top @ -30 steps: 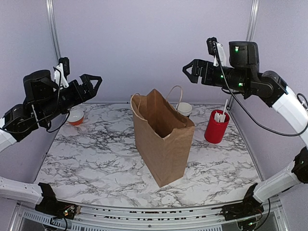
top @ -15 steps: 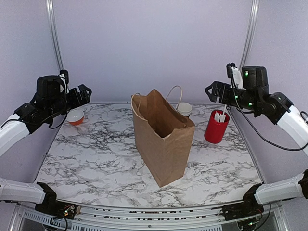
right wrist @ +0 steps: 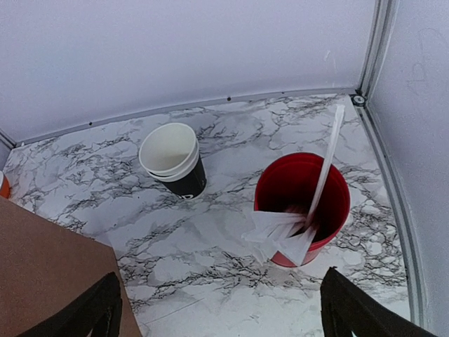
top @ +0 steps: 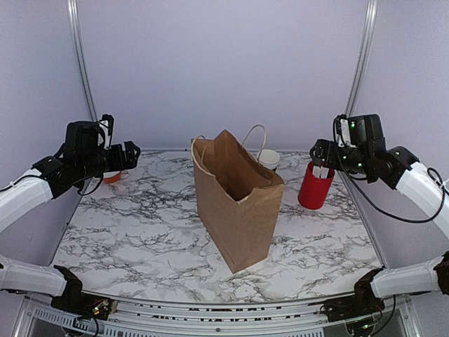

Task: Pack the takeout coffee

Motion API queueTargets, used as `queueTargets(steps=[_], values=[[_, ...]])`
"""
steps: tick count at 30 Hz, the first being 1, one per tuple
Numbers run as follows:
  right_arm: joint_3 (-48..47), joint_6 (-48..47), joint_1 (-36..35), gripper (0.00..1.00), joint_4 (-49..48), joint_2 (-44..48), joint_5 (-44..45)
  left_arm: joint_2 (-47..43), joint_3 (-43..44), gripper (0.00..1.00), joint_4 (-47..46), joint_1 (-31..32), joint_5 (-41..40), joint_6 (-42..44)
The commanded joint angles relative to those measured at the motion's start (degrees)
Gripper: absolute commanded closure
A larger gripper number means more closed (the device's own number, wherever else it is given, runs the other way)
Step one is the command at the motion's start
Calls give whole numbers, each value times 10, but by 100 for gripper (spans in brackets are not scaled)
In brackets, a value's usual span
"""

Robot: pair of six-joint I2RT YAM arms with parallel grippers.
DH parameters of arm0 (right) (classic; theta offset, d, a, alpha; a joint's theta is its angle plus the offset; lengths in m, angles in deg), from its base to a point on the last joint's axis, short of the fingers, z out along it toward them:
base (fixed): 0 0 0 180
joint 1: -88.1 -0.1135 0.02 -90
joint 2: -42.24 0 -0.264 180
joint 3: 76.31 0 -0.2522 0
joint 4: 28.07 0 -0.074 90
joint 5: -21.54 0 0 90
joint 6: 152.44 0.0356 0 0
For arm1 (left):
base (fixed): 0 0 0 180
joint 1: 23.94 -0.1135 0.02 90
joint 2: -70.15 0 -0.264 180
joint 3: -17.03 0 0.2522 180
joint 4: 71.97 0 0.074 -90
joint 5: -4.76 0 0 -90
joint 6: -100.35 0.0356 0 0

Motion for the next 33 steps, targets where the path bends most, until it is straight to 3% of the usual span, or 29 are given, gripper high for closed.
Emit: queueTargets(steps=[1,15,21,25,33], values=[[0,-4,7,5,4,6,33,6,11,1,-18,-3,5,36],[-50,-1,16,20,34,-60,67,-9,-25,1,-50,-38,45,8],[-52,-8,102,26,23,-83,-24,-20,-31,1,-52,-40,47,6],[-55,-19,143,28,-9,-98,-47,-21,-31,1,-52,-42,50,5],[-28,-54,208,29,-168,-153,-89,-20,-31,1,-51,-50,63,1]])
